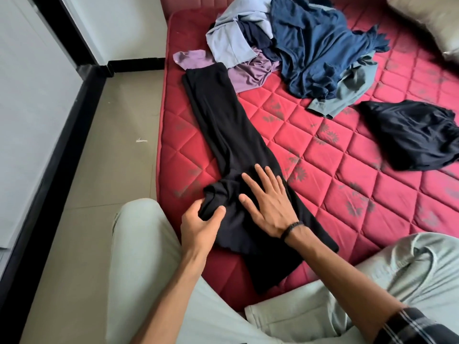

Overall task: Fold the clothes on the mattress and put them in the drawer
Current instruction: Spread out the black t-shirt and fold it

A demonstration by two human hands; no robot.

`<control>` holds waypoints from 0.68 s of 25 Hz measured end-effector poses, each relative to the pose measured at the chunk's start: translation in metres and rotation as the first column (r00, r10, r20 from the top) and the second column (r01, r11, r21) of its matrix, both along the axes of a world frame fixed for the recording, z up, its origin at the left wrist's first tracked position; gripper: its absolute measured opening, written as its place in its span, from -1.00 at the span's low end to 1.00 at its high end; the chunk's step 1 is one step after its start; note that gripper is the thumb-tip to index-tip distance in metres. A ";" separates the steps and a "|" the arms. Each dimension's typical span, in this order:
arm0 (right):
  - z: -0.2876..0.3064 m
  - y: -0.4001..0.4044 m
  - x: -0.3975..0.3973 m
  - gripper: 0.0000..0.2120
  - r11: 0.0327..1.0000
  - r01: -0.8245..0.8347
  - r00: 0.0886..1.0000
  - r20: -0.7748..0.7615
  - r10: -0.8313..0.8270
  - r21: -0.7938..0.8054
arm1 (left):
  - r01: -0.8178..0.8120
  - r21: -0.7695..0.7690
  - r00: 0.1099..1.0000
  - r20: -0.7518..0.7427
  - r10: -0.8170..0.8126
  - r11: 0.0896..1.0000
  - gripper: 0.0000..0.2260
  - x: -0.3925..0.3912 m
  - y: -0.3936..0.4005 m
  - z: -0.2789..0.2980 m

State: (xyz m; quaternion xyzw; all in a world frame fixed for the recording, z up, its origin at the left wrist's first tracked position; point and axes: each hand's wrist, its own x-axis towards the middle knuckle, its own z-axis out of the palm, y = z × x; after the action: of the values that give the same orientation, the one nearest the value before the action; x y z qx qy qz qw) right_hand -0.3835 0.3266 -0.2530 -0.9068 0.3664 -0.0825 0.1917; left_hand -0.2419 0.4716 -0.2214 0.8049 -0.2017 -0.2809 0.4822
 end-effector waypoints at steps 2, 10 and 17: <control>0.026 0.020 -0.011 -0.46 0.991 -0.045 0.955 0.296 0.006 0.124 | 0.077 -0.205 0.997 0.014 -0.075 0.976 -0.75 -0.009 -0.003 0.016; 0.027 -0.012 -0.068 -0.75 0.652 0.283 0.784 0.222 -0.580 0.704 | 0.242 -0.321 0.969 0.127 -0.211 0.916 -0.71 -0.032 -0.046 0.020; 0.024 -0.017 -0.076 -0.58 0.804 0.395 0.888 0.038 -0.458 0.445 | 0.480 0.517 0.388 0.600 -0.700 0.709 -0.41 -0.014 -0.059 -0.046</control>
State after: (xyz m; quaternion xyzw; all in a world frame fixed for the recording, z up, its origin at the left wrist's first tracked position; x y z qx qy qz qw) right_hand -0.4593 0.3096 -0.2292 -0.7285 0.5553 -0.1067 0.3867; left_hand -0.2561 0.4127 -0.2676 0.7713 -0.6210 -0.0911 0.1060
